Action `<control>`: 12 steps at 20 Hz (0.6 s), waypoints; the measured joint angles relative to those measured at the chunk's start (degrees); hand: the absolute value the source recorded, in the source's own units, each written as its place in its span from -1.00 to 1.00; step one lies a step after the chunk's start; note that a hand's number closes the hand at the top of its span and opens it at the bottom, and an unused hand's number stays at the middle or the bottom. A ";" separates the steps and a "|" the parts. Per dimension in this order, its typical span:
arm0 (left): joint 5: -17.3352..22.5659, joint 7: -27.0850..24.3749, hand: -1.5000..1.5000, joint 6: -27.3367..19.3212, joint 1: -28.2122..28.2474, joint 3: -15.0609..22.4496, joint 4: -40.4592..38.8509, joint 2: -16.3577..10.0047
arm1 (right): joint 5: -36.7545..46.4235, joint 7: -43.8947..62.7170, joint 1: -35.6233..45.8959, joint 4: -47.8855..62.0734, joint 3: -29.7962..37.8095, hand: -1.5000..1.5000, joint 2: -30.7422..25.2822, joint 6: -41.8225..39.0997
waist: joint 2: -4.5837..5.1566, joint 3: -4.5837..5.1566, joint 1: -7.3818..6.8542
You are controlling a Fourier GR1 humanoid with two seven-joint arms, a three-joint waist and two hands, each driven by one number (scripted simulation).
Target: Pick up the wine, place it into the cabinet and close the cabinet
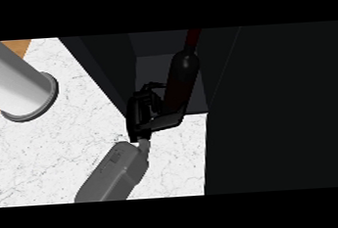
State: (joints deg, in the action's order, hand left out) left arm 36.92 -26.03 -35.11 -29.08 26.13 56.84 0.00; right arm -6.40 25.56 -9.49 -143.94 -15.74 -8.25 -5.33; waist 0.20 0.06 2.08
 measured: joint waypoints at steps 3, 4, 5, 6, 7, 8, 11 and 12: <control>4.21 -2.12 1.00 0.91 -1.72 -0.32 -2.92 0.00 | -0.17 -0.63 -0.19 0.08 1.50 -1.00 -0.42 -0.99 | 0.02 -0.01 0.07; 5.04 -2.52 1.00 1.17 -2.45 -0.47 -4.04 0.00 | -0.19 -0.08 -0.02 -0.01 0.96 -1.00 -0.27 -0.79 | 0.00 -0.01 0.09; 6.35 -2.96 1.00 1.19 -3.06 -0.01 -4.75 0.00 | -0.19 -0.02 0.01 0.01 0.91 -1.00 -0.03 -0.65 | 0.00 -0.01 0.11; 7.33 -3.10 1.00 1.65 -4.06 -0.14 -6.06 0.00 | -0.21 0.39 0.53 0.00 1.14 -1.00 -0.11 -0.66 | 0.01 -0.01 0.10; 8.39 -3.07 1.00 1.17 -5.04 0.19 -6.47 0.00 | -0.27 0.39 0.62 0.01 1.55 -1.00 -0.14 -0.83 | 0.00 -0.01 0.10; 9.13 -3.25 1.00 1.36 -6.21 -0.27 -7.87 0.00 | -0.27 0.00 0.34 0.07 1.52 -1.00 0.16 -0.84 | 0.01 -0.02 0.15; 10.66 -3.87 1.00 2.10 -8.49 -0.94 -11.01 0.00 | -0.43 -0.57 -0.43 0.07 2.38 -1.00 0.16 -1.43 | 0.00 -0.04 0.10; 11.04 -3.55 1.00 2.22 -9.72 -1.40 -11.93 0.00 | -0.56 -0.62 -0.72 0.00 2.63 -1.00 0.05 -1.71 | -0.01 -0.04 0.16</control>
State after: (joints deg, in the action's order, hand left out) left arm 47.96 -29.57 -32.89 -38.79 24.73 44.91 0.00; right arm -6.95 24.94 -10.21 -143.94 -13.11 -8.20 -7.04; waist 0.19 0.02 2.24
